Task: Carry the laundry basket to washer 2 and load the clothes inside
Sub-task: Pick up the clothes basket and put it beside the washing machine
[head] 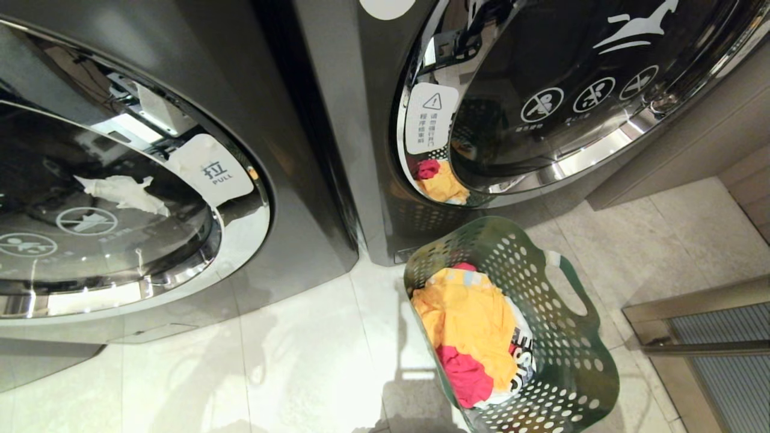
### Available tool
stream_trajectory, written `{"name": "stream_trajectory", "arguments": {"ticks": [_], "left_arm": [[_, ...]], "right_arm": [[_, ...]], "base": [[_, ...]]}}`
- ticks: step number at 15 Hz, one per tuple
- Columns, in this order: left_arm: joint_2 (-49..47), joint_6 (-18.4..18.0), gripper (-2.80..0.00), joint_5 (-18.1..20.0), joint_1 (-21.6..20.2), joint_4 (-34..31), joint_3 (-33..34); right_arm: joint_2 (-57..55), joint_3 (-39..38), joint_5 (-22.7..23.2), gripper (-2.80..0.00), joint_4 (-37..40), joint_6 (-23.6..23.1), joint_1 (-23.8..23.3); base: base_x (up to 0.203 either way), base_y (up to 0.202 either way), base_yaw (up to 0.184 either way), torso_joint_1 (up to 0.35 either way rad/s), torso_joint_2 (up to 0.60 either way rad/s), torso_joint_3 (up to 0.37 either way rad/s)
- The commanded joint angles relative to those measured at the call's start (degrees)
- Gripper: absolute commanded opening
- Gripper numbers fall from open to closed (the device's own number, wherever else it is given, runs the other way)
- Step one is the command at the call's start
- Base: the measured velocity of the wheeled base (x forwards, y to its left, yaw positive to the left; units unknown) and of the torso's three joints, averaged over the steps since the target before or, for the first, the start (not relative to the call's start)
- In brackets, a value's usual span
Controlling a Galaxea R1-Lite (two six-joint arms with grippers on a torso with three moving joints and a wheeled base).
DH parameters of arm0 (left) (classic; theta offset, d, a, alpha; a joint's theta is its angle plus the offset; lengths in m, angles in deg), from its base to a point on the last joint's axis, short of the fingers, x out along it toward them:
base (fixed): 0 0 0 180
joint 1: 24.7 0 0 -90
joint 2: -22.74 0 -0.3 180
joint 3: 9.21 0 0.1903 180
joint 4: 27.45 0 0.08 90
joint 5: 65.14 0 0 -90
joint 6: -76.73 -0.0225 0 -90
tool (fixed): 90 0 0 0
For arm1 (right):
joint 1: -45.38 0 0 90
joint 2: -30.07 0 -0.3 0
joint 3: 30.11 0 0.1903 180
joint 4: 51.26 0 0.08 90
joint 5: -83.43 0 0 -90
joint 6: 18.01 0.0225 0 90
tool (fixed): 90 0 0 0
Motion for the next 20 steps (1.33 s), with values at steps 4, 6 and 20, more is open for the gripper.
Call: {"name": "stream_trajectory", "arguments": {"ticks": [4, 6, 20], "left_arm": [[8.9, -23.8, -2.80, 14.8, 3.0, 33.2, 22.7], [5.7, -27.3, -2.80, 19.5, 3.3, 53.0, 33.9], [21.0, -29.7, -2.80, 32.1, -18.1, 47.1, 44.0]], "right_arm": [[20.5, -19.1, -0.3, -2.80, -20.4, -3.7, 1.1], [23.2, -20.2, -1.3, -2.80, -21.6, -4.0, 1.2], [23.4, -20.7, -1.8, -2.80, -20.2, -0.1, 16.2]], "base": [[0.000, 0.000, 0.000, 0.000, 0.00, 0.000], [0.000, 0.000, 0.000, 0.000, 0.00, 0.000], [0.000, 0.000, 0.000, 0.000, 0.00, 0.000]]}}
